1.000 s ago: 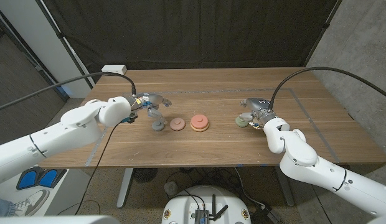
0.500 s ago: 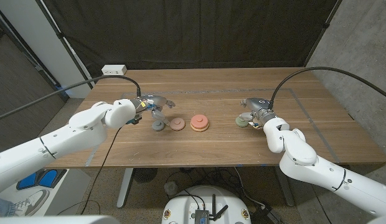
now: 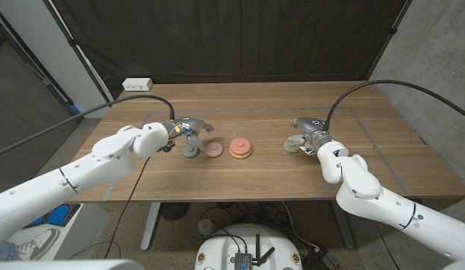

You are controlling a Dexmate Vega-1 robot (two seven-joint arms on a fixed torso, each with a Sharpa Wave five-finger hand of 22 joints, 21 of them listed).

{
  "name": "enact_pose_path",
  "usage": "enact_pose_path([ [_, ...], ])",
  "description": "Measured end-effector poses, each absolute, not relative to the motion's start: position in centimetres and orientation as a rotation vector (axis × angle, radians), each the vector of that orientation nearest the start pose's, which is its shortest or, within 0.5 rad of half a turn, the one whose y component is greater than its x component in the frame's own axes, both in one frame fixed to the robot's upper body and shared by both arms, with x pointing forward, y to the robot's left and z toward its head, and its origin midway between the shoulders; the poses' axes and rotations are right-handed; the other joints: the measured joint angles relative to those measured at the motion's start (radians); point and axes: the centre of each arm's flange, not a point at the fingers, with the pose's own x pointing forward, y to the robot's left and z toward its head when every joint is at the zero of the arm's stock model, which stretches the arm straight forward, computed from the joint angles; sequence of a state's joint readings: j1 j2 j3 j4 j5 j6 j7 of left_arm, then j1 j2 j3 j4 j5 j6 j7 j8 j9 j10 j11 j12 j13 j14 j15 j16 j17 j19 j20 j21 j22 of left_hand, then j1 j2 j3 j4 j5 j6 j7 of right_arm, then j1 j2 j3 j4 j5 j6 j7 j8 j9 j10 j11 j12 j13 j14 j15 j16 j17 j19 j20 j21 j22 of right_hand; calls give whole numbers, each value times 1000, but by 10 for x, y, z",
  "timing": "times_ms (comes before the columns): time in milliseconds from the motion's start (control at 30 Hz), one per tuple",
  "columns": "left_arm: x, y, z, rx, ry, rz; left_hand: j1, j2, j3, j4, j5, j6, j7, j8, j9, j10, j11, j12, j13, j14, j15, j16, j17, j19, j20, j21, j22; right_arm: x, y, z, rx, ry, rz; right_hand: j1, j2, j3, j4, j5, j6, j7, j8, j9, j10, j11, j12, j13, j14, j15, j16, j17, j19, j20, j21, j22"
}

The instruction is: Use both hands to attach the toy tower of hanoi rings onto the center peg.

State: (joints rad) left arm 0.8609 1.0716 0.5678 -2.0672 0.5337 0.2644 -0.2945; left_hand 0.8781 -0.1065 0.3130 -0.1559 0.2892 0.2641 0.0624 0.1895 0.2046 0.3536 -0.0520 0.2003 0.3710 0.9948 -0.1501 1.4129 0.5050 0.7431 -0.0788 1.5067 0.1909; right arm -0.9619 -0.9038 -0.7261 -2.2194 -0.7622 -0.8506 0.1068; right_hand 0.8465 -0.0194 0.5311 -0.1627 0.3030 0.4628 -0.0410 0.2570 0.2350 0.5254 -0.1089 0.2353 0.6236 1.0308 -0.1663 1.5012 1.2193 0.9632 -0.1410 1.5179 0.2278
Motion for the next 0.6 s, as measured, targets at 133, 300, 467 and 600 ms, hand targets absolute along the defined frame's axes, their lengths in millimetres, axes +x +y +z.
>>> enact_pose_path([
  [133, 546, 232, 1, 1686, -451, -214, 0, 0, 0, 0, 0, 0, 0, 0, -4, 0, 0, 0, 0, 0, 0, 4, 0, 0, 0, 0, 0, 517, -206, -39, -1504, -340, -184, 0, 0, 0, 0, 0, 3, -3, 0, 0, 0, 0, 0, 0, 0, 0, 0, 1, 0, 0, 0, -1],
  [300, 548, 230, -1, 1689, -451, -215, 0, 0, 0, 0, 0, 4, -4, 0, -5, 5, -5, 0, -5, 0, 0, 4, 0, 0, 0, 0, 0, 517, -206, -39, -1504, -339, -183, 0, 0, 0, 0, 0, 4, -3, 0, 0, 0, 0, 0, 0, 0, 0, 0, 1, -11, 3, 0, -5],
  [467, 551, 229, -5, 1686, -454, -213, 0, 0, 0, 0, 0, 9, -1, 0, -5, 8, -3, 6, -5, 0, 0, 7, 0, 0, 0, 0, 0, 517, -206, -39, -1502, -338, -182, 0, 0, 2, 2, 0, 7, 0, 0, 0, 2, 2, 0, 2, 0, 0, 0, 1, -11, 3, 0, -5],
  [600, 553, 227, -7, 1680, -456, -214, 5, 5, 0, 0, 0, 9, -1, 8, -5, 8, -3, 7, -5, 1, -1, 7, 0, 0, 0, 0, 0, 517, -206, -39, -1503, -338, -182, 0, 0, 4, 4, 0, 7, 0, 0, 0, 2, 2, 0, 5, 0, 0, 0, 1, -11, 3, 0, -5],
])
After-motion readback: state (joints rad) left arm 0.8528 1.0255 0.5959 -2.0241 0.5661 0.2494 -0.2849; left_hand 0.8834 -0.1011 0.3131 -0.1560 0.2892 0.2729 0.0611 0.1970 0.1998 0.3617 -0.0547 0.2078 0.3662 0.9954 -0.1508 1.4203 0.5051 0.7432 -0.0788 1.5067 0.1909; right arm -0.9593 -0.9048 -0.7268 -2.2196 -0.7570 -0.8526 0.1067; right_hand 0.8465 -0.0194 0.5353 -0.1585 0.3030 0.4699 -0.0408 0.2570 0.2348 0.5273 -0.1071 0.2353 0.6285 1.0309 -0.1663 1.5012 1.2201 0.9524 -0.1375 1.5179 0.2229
